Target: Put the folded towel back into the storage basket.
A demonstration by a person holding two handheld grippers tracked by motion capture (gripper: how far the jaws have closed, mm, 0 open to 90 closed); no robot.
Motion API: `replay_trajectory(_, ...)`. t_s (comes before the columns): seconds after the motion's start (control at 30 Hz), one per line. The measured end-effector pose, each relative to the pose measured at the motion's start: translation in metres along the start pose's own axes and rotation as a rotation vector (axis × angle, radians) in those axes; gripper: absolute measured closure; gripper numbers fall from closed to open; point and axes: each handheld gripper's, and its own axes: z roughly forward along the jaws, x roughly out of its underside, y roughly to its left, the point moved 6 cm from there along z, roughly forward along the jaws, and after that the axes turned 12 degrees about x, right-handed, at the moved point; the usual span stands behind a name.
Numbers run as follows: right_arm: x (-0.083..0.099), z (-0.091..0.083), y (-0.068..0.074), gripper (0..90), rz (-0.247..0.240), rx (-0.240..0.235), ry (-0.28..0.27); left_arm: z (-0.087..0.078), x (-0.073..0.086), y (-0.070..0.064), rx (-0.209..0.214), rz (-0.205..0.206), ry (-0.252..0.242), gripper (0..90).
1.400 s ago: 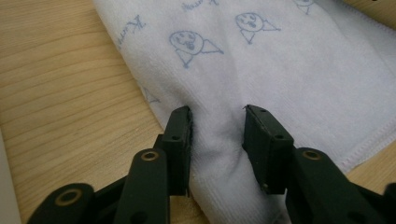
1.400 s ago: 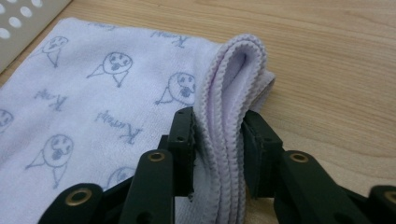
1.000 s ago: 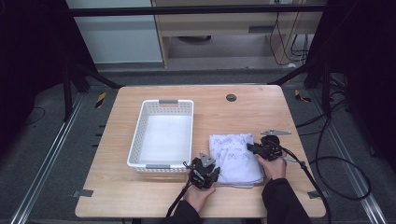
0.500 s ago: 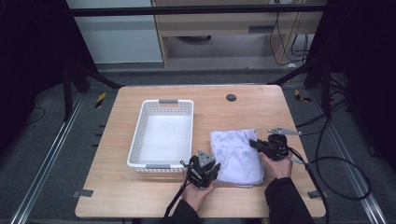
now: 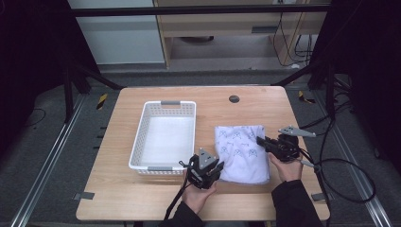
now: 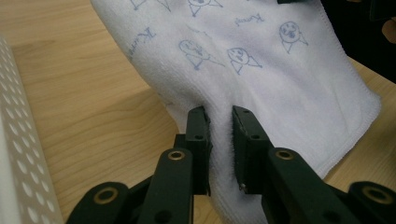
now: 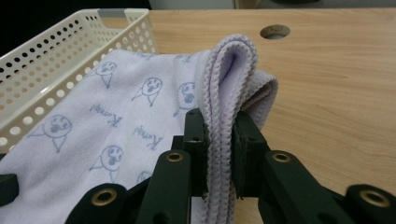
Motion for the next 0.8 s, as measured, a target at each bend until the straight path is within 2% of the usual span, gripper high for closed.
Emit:
replay_trajectory(0.17,-0.008,-0.007,0.003,78.6,-0.004,-0.002,-0.032,-0.005,-0.007,-0.001,0.004,0.008,-0.015,76.4)
replay_trajectory(0.43,-0.021,-0.015,0.007,78.7,-0.007,0.009,-0.071,-0.018,-0.028,-0.004,-0.003,0.040,-0.036,76.6)
replay_trajectory(0.67,-0.041,-0.023,0.018,78.7,0.006,0.002,-0.130,-0.037,-0.047,-0.002,-0.021,0.065,-0.071,76.6)
replay_trajectory(0.8,-0.054,-0.025,0.027,78.7,-0.003,0.007,-0.157,-0.046,-0.054,-0.001,-0.031,0.078,-0.083,76.6)
